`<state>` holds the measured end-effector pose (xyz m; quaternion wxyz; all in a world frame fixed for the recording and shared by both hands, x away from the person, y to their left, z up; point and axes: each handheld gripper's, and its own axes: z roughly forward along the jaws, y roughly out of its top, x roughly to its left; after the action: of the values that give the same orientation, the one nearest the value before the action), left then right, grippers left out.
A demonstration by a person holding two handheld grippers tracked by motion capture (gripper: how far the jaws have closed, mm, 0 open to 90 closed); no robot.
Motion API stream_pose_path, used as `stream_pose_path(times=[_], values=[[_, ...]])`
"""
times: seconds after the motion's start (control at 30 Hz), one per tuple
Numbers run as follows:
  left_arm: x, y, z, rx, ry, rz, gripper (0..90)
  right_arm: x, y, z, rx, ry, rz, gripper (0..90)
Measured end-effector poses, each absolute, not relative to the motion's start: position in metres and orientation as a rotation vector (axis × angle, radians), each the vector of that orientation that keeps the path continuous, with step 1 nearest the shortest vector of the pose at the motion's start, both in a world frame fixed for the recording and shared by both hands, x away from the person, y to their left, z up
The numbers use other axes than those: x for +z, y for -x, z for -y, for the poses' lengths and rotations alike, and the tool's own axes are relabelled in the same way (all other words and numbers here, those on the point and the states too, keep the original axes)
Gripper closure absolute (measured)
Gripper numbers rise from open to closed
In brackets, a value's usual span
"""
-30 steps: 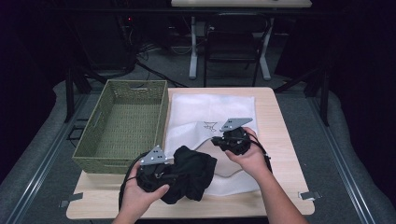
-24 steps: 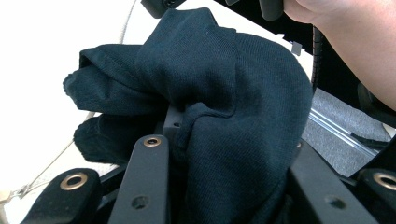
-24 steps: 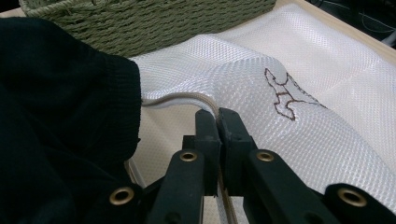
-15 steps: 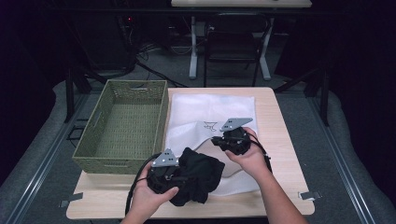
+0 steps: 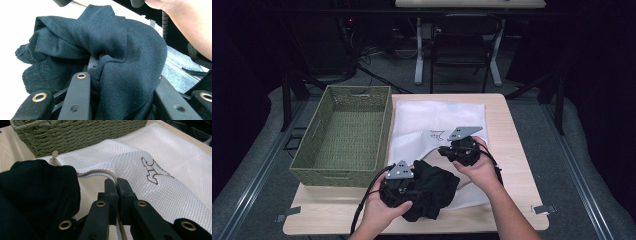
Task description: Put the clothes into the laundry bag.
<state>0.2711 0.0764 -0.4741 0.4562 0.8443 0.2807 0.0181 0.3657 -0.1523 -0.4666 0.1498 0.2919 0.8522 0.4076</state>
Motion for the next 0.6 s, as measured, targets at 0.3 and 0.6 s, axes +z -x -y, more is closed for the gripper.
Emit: stream_pose_path(times=[0.3,0.6], values=[[-0.49,-0.274,-0.069,0.026,-2.093,-0.71,69.3,-0.466,-0.366,0.154,1.178,-0.839,-2.443,87.5],[-0.499,-0.28,-0.07,0.027,-2.095,-0.73,69.2,-0.467,-0.366,0.154,1.182,-0.84,-2.446,87.5]])
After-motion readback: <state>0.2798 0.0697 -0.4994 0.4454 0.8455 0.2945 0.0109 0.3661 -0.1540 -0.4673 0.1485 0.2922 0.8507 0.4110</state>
